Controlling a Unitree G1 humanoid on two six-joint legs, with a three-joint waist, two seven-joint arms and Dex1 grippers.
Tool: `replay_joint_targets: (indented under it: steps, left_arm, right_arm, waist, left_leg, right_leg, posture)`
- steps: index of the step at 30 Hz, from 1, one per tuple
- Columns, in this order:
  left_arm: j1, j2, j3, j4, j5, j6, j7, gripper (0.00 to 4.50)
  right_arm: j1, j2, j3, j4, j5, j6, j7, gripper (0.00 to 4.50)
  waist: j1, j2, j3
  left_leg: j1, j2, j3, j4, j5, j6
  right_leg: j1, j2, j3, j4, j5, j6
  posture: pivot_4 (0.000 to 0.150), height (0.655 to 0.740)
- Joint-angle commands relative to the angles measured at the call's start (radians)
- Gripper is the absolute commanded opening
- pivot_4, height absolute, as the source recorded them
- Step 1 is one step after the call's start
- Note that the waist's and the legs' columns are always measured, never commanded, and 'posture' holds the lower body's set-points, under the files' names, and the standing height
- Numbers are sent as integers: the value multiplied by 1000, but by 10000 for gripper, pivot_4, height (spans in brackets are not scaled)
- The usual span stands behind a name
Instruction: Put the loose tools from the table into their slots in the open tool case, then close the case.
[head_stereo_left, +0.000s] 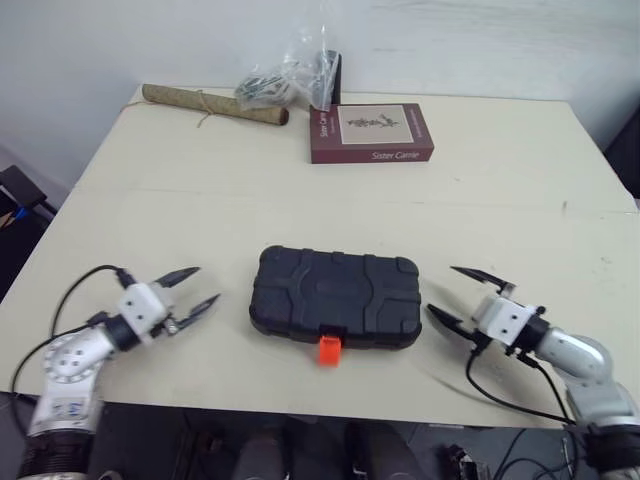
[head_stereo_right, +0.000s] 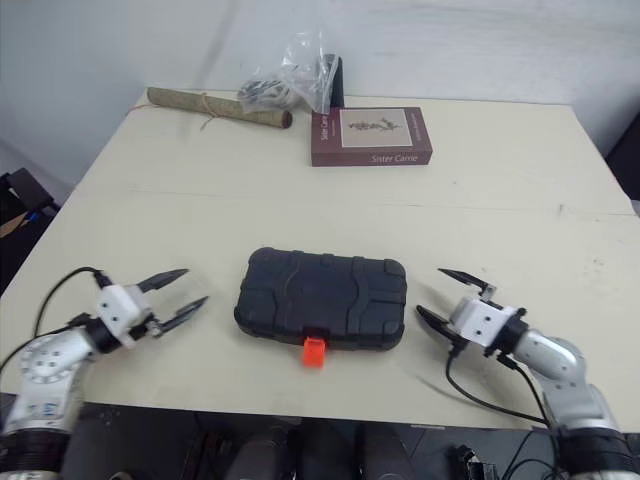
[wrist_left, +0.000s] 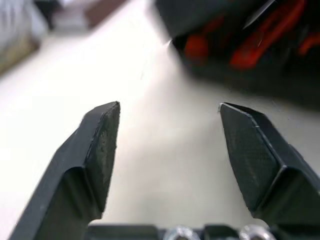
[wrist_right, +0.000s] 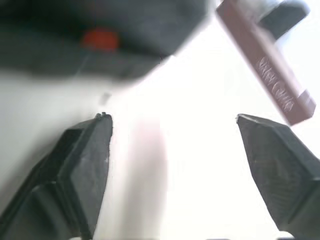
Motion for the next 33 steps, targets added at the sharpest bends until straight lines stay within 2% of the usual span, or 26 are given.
replay_joint_targets:
  steps: [1, 2, 3, 4, 5, 8, 9, 10, 16, 22, 27, 33]
  left_arm:
    - [-61, 33, 31, -33, -89, 84, -44, 30007]
    - [-112, 34, 16, -24, -92, 118, -44, 25941]
    - [-166, 27, -6, -14, -84, 143, -43, 24634]
    - [-224, 16, -28, 0, -70, 168, -37, 21514]
    - [-259, 9, -42, 10, -60, 184, -33, 16639]
    - [-453, -61, -145, 100, -18, 274, -49, 2857]
    - [-516, -88, -182, 152, 15, 275, -52, 0]
    - [-553, -103, -202, 188, 38, 268, -53, 0]
    - [-809, -216, -350, 505, 183, 254, -94, 0]
    - [-854, -255, -411, 660, 238, 228, -210, 0]
    - [-781, -228, -404, 574, 224, 267, -282, 0]
    - [-582, -166, -365, 272, 142, 353, -344, 0]
  right_arm:
    - [87, -84, -70, -161, 204, 184, 122, 38548]
    - [126, -108, -77, -214, 260, 254, 158, 34167]
    - [159, -126, -75, -268, 305, 323, 184, 33057]
    - [189, -142, -70, -322, 341, 387, 206, 29892]
    - [208, -151, -68, -359, 362, 431, 217, 24434]
    - [246, -176, 16, -499, 383, 588, 252, 9230]
    - [247, -181, 44, -532, 381, 641, 257, 4090]
    - [245, -183, 58, -551, 380, 677, 259, 285]
    - [163, -137, 188, -578, 305, 799, 255, 285]
    - [47, -40, 222, -497, 196, 763, 188, 285]
    - [-64, -3, 234, -355, 101, 676, 182, 285]
    - [-210, 52, 262, -164, 49, 588, 189, 285]
  waist:
    - [14, 1, 0]
    - [24, 1, 0]
    - [28, 0, 0]
    - [34, 0, 0]
    - [39, 0, 0]
    - [41, 0, -1]
    - [42, 0, -1]
    - [44, -1, -1]
    - [39, -3, 0]
    - [29, -4, 0]
    - [16, -4, 0]
    - [-5, -5, 0]
  left_leg:
    - [1, 0, -1, 0, 0, 1]
    - [3, 0, -1, 0, -1, 1]
    - [6, 0, -3, 0, -1, 2]
    - [9, 0, -4, 0, -2, 3]
    - [12, 0, -5, -1, -6, 8]
    - [14, 0, -4, -1, -7, 6]
    - [14, 0, -3, 0, -6, 5]
    - [13, 0, -3, 0, -5, 4]
    - [11, -1, 1, 2, -6, 4]
    - [11, 0, 3, 2, -5, 3]
    - [12, -1, 3, 4, -5, 3]
    - [14, 0, 2, 3, -5, 2]
  right_leg:
    - [1, 0, 0, -1, 0, 0]
    - [4, 0, -1, -2, 0, 0]
    - [9, 0, -2, -4, 0, 0]
    - [14, 0, -3, -6, 0, 0]
    - [17, 0, -3, -8, 0, 0]
    - [19, 1, -3, -9, 0, 0]
    - [19, 1, -3, -8, 0, 0]
    - [19, 2, -3, -8, 0, 1]
    - [15, 3, -2, -8, 1, 2]
    - [13, 4, -2, -8, 1, 2]
    - [14, 3, 0, -7, 1, 2]
    - [15, 2, 1, -2, 1, 2]
  posture:
    - [1500, 7400]
    - [1500, 7400]
    - [1500, 7400]
    - [1500, 7400]
    - [1500, 7400]
    - [1500, 7400]
    - [1500, 7400]
    - [1500, 7400]
    - [1500, 7400]
    - [1500, 7400]
    - [1500, 7400]
    - [1500, 7400]
